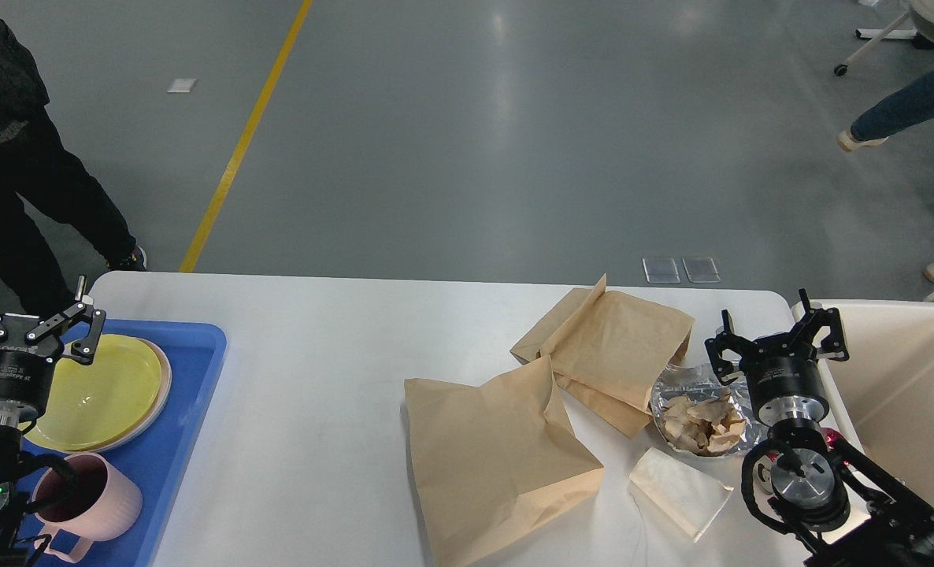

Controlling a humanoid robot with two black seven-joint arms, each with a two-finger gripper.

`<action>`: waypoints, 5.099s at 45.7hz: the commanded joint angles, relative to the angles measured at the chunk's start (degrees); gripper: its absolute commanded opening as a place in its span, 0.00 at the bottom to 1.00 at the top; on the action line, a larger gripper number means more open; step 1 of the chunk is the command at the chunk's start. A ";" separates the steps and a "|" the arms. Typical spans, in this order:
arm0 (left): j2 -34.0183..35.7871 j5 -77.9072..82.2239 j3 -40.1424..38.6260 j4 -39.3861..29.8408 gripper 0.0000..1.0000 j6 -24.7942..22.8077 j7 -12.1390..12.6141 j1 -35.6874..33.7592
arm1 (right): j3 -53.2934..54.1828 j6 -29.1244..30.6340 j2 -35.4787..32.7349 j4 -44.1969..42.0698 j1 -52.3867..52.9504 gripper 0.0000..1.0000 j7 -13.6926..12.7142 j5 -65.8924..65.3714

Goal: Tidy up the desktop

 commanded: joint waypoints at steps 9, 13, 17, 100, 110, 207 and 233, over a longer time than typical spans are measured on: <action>-1.59 -0.73 11.10 6.35 0.96 -0.43 -1.81 -3.35 | 0.00 0.00 0.00 -0.09 0.00 1.00 0.00 0.00; -1.94 -0.64 11.36 9.70 0.96 -0.69 -1.89 -5.82 | 0.00 0.00 0.00 -0.09 0.00 1.00 0.00 0.00; -2.20 -0.64 11.71 10.76 0.96 -1.92 -1.72 -6.35 | 0.00 0.00 0.00 -0.09 0.00 1.00 0.00 0.00; -3.78 -0.56 17.69 18.40 0.97 -13.87 -4.44 -9.51 | 0.00 0.00 0.00 0.00 0.00 1.00 0.00 0.00; -3.78 -0.56 17.69 18.40 0.97 -13.87 -4.44 -9.51 | -0.53 0.17 -0.26 0.18 0.00 1.00 0.09 -0.09; -3.70 -0.56 17.86 18.40 0.97 -13.87 -4.36 -9.51 | -12.91 6.59 -11.33 1.41 12.21 1.00 -9.49 -0.97; -3.70 -0.56 17.86 18.40 0.97 -13.87 -4.36 -9.51 | -100.51 11.86 -18.03 -0.09 71.96 1.00 -8.88 -0.09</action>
